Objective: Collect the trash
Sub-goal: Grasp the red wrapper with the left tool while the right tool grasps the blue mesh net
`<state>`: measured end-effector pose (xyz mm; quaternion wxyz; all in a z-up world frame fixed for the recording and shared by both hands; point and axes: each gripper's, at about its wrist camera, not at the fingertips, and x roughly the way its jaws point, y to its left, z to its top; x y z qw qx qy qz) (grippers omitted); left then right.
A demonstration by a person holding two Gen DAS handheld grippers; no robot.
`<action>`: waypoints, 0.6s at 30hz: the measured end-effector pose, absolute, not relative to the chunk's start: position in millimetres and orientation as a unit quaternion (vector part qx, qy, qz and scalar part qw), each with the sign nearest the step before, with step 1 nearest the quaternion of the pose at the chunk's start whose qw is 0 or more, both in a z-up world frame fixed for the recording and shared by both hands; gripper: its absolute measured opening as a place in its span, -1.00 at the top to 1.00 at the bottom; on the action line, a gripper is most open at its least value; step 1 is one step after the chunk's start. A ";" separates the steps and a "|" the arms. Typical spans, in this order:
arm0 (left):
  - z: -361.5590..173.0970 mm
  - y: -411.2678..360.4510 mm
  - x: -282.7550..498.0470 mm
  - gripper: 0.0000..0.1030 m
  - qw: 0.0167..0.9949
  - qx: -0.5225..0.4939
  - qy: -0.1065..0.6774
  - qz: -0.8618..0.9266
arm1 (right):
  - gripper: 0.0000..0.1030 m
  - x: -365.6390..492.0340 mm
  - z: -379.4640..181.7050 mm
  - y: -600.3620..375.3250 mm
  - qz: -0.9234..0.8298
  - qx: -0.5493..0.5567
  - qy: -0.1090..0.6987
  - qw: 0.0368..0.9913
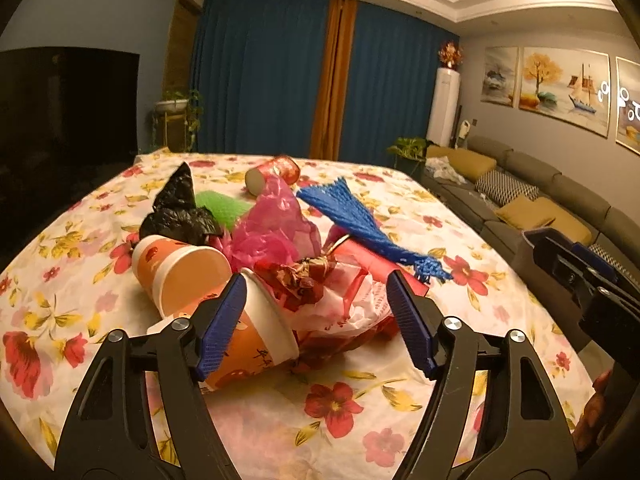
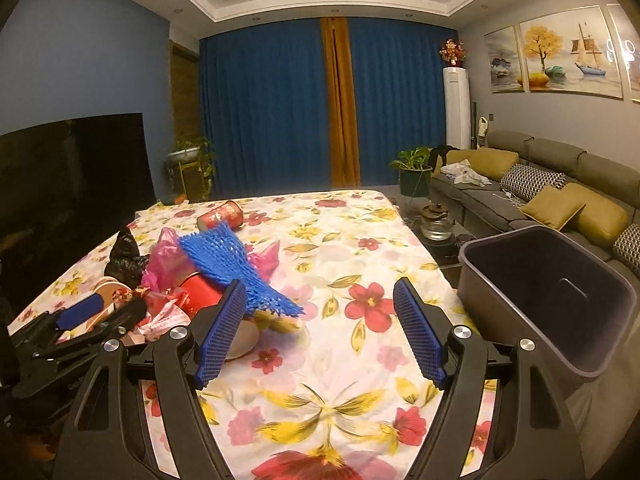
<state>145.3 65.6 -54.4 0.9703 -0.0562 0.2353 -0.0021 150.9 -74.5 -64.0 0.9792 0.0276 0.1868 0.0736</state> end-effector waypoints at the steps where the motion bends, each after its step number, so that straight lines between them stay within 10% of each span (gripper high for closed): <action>1: -55.5 66.3 148.9 -0.28 0.968 -0.057 0.243 -0.002 | -0.44 152.0 -64.5 -72.6 0.076 0.027 0.187 0.979; 18: -56.4 67.0 166.6 0.76 0.961 -0.061 0.265 -0.044 | -0.44 187.9 -75.5 -52.6 0.088 0.009 0.220 0.972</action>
